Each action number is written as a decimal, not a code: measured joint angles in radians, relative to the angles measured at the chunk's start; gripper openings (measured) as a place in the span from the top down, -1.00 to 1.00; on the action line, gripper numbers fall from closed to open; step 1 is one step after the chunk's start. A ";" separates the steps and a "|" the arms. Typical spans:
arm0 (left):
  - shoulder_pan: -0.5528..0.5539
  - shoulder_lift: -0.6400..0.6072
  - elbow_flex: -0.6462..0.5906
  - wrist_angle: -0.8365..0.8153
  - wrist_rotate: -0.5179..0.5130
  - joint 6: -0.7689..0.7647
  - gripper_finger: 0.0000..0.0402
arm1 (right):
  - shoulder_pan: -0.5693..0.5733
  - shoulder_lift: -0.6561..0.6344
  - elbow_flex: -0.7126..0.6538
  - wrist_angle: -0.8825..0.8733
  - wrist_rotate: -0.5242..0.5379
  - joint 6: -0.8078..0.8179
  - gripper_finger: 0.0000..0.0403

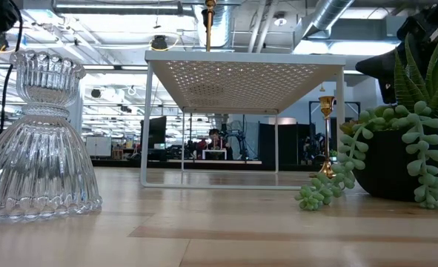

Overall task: Pick & Place candle stick holders
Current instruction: Put the black candle holder on the shelf

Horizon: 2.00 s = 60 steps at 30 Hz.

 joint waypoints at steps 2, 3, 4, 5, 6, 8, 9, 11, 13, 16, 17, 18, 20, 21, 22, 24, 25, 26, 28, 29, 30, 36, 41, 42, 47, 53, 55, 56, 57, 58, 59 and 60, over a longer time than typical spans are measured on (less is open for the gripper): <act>0.000 0.040 0.000 0.033 0.000 0.001 -0.04 | 0.000 0.000 0.000 0.000 0.000 0.000 1.00; 0.000 0.067 0.000 0.049 0.000 0.001 -0.05 | 0.000 0.000 0.000 0.000 0.000 0.000 1.00; 0.000 0.098 0.000 0.069 -0.002 0.001 -0.06 | 0.000 0.000 0.000 0.000 0.000 0.000 1.00; 0.000 0.130 0.000 0.096 -0.005 0.001 -0.06 | 0.000 0.000 0.000 0.000 0.000 0.000 1.00; 0.000 0.164 0.000 0.133 -0.005 0.001 -0.06 | 0.000 0.000 0.000 0.000 0.000 0.000 1.00; 0.000 0.231 0.000 0.222 -0.005 0.001 -0.06 | 0.000 0.000 0.000 0.000 0.000 0.000 1.00; 0.000 0.266 0.000 0.262 -0.005 0.001 -0.06 | 0.000 0.000 0.000 0.000 0.000 0.000 1.00; 0.000 0.332 0.000 0.336 -0.005 0.001 -0.06 | 0.000 0.000 0.000 0.000 0.000 0.000 1.00; 0.000 0.397 0.016 0.378 -0.008 0.002 -0.06 | 0.000 0.000 0.000 0.000 0.000 0.000 1.00; 0.000 0.488 0.077 0.391 -0.008 0.002 -0.06 | 0.000 0.000 0.000 0.000 0.000 0.000 1.00; 0.000 0.517 0.100 0.391 -0.008 0.001 -0.06 | 0.000 0.000 0.000 0.000 0.000 0.000 1.00; 0.000 0.546 0.124 0.392 -0.008 0.002 -0.06 | 0.000 0.000 0.000 0.000 0.000 0.000 1.00; 0.000 0.599 0.166 0.392 -0.007 0.011 -0.06 | 0.000 0.000 0.000 0.000 -0.001 -0.001 1.00; 0.000 0.622 0.183 0.391 -0.007 0.016 -0.06 | 0.000 0.000 0.000 0.000 0.000 -0.001 1.00; 0.000 0.641 0.198 0.391 -0.006 0.016 -0.06 | 0.000 0.000 0.000 0.000 -0.001 -0.001 1.00; 0.000 0.672 0.219 0.391 0.013 0.014 -0.06 | 0.000 0.000 0.000 0.000 -0.001 -0.001 1.00; 0.000 0.683 0.226 0.391 0.022 0.005 -0.06 | 0.000 0.000 0.000 0.000 -0.001 -0.001 1.00; 0.000 0.690 0.231 0.392 0.024 0.001 -0.06 | 0.000 0.000 0.000 0.000 -0.001 -0.001 1.00; 0.000 0.699 0.239 0.396 0.023 0.000 -0.06 | 0.000 0.000 0.000 0.000 -0.001 -0.001 1.00; 0.000 0.700 0.242 0.397 0.020 0.000 -0.06 | 0.000 0.000 0.000 0.000 -0.001 -0.001 1.00; 0.000 0.700 0.245 0.397 0.012 -0.001 -0.06 | 0.000 0.000 0.000 0.000 -0.001 -0.001 1.00; 0.000 0.700 0.252 0.405 -0.032 -0.002 0.16 | 0.000 0.000 0.000 0.000 -0.001 -0.001 1.00; 0.000 0.700 0.252 0.405 -0.032 -0.041 0.48 | 0.000 0.000 0.000 0.000 -0.001 -0.001 1.00; 0.000 0.700 0.252 0.405 -0.031 -0.051 0.55 | 0.000 0.000 0.000 0.000 -0.001 -0.001 1.00; 0.001 0.699 0.252 0.412 -0.032 -0.079 0.87 | 0.000 0.000 0.000 0.000 -0.001 -0.001 1.00; 0.000 0.695 0.253 0.423 -0.078 -0.087 0.92 | 0.000 0.000 0.000 0.000 -0.001 -0.001 1.00; 0.000 0.679 0.253 0.422 -0.099 -0.112 0.93 | 0.000 0.000 0.000 0.000 -0.002 -0.001 1.00; 0.000 0.668 0.253 0.427 -0.110 -0.130 0.94 | 0.000 0.000 0.000 0.000 -0.002 -0.001 1.00; 0.000 0.655 0.253 0.427 -0.123 -0.138 0.95 | 0.000 0.000 0.000 0.000 -0.002 -0.001 1.00; 0.000 0.641 0.253 0.426 -0.135 -0.142 0.95 | 0.000 0.000 0.000 0.000 -0.002 -0.001 1.00; 0.000 0.625 0.253 0.426 -0.148 -0.142 0.95 | 0.000 0.000 0.000 0.000 -0.002 -0.001 1.00; 0.000 0.606 0.253 0.426 -0.167 -0.139 0.95 | 0.000 0.000 0.000 0.000 -0.002 -0.001 1.00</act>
